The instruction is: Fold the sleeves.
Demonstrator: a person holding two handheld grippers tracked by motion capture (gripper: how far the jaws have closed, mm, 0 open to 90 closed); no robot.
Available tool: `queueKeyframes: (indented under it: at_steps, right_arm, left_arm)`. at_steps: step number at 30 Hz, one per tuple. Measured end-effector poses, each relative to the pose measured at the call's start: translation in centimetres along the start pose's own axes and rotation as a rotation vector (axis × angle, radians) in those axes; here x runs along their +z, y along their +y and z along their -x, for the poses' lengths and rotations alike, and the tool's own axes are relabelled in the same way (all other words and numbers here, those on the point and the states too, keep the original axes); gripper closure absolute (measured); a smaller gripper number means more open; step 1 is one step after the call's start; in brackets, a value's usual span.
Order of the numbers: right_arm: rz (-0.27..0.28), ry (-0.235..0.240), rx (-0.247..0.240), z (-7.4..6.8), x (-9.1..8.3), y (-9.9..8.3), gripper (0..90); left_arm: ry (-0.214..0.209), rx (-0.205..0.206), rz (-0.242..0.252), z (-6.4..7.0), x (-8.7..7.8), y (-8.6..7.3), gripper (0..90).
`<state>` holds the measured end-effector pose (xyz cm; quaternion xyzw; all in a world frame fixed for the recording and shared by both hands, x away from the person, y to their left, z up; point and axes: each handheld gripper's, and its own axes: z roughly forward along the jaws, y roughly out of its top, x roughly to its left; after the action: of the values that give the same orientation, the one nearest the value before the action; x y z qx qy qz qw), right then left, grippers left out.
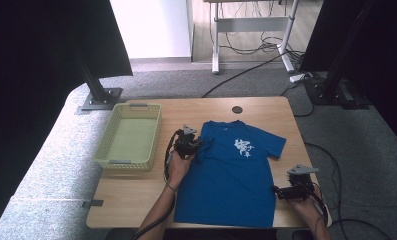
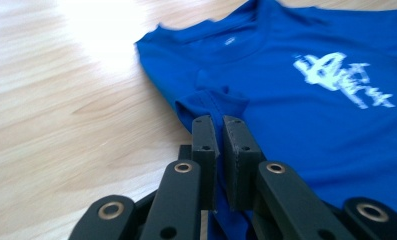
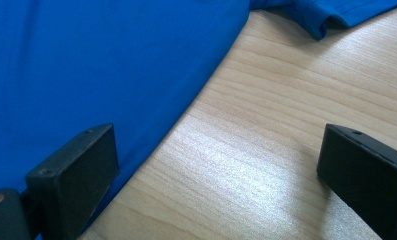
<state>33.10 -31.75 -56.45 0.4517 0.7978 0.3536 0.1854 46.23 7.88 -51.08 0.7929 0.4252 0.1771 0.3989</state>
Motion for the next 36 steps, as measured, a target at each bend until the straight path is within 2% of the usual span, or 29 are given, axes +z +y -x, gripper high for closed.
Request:
queueKeyframes:
  at_steps: [4, 9, 11, 17, 21, 23, 26, 30, 36]
  right_arm:
    - [0.0, 0.0, 0.0, 0.0, 0.0, 0.0, 2.6]
    - [0.0, 0.0, 0.0, 0.0, 0.0, 0.0, 2.6]
    - [0.0, 0.0, 0.0, 0.0, 0.0, 0.0, 2.6]
    - [0.0, 0.0, 0.0, 0.0, 0.0, 0.0, 2.6]
    - [0.0, 0.0, 0.0, 0.0, 0.0, 0.0, 2.6]
    - [0.0, 0.0, 0.0, 0.0, 0.0, 0.0, 2.6]
    - [0.0, 0.0, 0.0, 0.0, 0.0, 0.0, 2.6]
    - [0.0, 0.0, 0.0, 0.0, 0.0, 0.0, 2.6]
    - [0.0, 0.0, 0.0, 0.0, 0.0, 0.0, 2.6]
  left_arm:
    - [0.023, 0.057, -0.018, 0.9, 0.1, 0.4, 82.5]
    - [0.011, 0.049, -0.03, 0.9, 0.5, 0.3, 86.1]
    - [0.005, 0.049, -0.021, 1.0, 0.5, 0.2, 86.1]
    - [-0.077, 0.087, 0.023, 2.7, 0.4, 0.6, 85.5]
    - [-0.122, 0.115, -0.001, 4.0, 1.1, 0.7, 80.7]
    - [-0.128, 0.119, -0.001, 4.2, 1.2, 0.7, 74.7]
    - [-0.115, 0.113, 0.005, 3.9, 0.9, 0.9, 69.2]
    - [-0.072, 0.109, 0.005, 2.8, 0.2, 0.9, 62.4]
    - [-0.008, 0.098, -0.017, 1.2, -0.5, -0.1, 49.7]
